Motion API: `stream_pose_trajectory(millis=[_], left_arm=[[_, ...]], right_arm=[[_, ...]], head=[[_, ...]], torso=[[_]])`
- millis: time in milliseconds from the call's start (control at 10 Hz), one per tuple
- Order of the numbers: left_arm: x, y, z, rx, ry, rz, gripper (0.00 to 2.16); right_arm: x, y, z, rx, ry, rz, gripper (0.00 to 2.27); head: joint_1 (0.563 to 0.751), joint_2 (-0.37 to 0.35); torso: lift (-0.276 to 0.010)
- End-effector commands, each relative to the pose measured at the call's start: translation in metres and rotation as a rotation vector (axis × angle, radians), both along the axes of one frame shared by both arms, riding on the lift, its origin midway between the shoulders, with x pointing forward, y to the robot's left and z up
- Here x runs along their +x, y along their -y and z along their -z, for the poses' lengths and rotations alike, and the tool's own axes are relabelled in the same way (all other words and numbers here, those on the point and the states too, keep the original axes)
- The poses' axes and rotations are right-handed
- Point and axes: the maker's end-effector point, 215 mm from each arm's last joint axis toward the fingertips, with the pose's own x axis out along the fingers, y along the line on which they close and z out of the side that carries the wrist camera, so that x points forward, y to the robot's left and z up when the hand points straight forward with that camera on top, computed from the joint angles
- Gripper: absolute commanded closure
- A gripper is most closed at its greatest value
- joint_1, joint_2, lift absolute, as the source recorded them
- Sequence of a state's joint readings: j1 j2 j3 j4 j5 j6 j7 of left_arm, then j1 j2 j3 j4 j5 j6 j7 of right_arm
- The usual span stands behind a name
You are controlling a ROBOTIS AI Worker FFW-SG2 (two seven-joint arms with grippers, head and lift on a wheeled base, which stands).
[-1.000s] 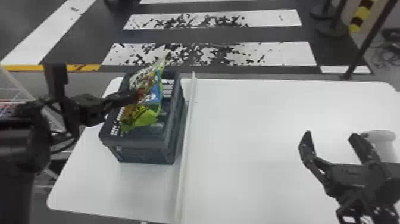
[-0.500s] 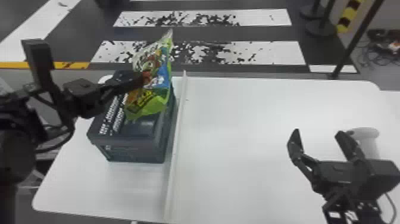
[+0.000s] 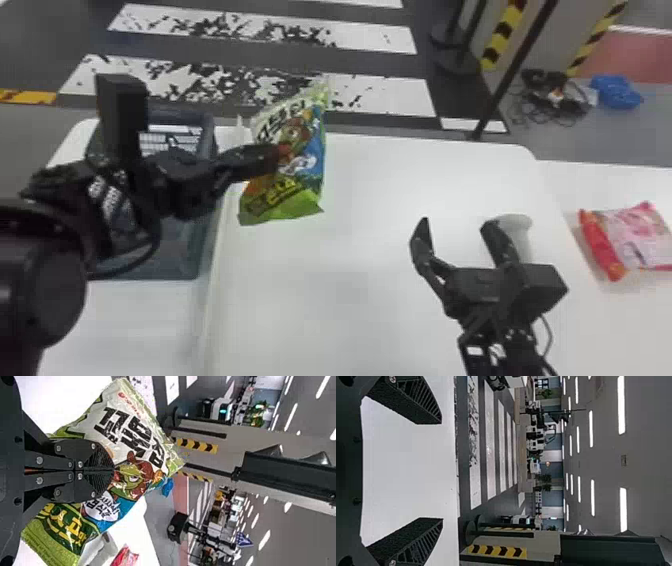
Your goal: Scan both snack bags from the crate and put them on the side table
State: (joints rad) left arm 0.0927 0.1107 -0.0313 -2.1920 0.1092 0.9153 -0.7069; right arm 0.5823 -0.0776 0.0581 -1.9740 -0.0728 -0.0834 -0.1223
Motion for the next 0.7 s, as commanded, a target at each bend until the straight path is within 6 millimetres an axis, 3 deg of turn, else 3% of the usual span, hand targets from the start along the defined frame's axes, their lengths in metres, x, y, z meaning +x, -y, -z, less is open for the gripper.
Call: stream_pose_trajectory(millis=[0,100,300,400,500,600], left_arm=[[-0.014,0.054,0.026,0.013,-0.012,0.08,2.14],[-0.02,0.077,0.043,0.04,-0.018,0.098,2.14],[-0.029,0.103,0.09,0.12,-0.056,0.102,2.13],[-0.03,0.107,0.112,0.147,-0.078,0.073,1.64],[-0.032,0.11,0.123,0.136,-0.092,0.063,0.31],[-0.031,0.11,0.124,0.137,-0.09,0.059,0.0]], right_arm=[[0.0,0.006,-0.003,-0.003,0.003,0.014,0.05],[-0.001,0.012,-0.002,-0.009,-0.004,0.036,0.05],[-0.004,0.03,-0.004,-0.025,-0.008,0.112,0.05],[-0.005,0.034,-0.005,-0.034,-0.011,0.118,0.05],[-0.006,0.035,-0.004,-0.035,-0.017,0.122,0.05],[-0.006,0.035,-0.003,-0.036,-0.02,0.122,0.05]], head=[[0.695,-0.176],[0.695,-0.229],[0.695,-0.316],[0.695,-0.335],[0.695,-0.35],[0.695,-0.35]], torso=[[-0.087],[-0.087],[-0.087],[-0.087],[-0.087],[-0.087]])
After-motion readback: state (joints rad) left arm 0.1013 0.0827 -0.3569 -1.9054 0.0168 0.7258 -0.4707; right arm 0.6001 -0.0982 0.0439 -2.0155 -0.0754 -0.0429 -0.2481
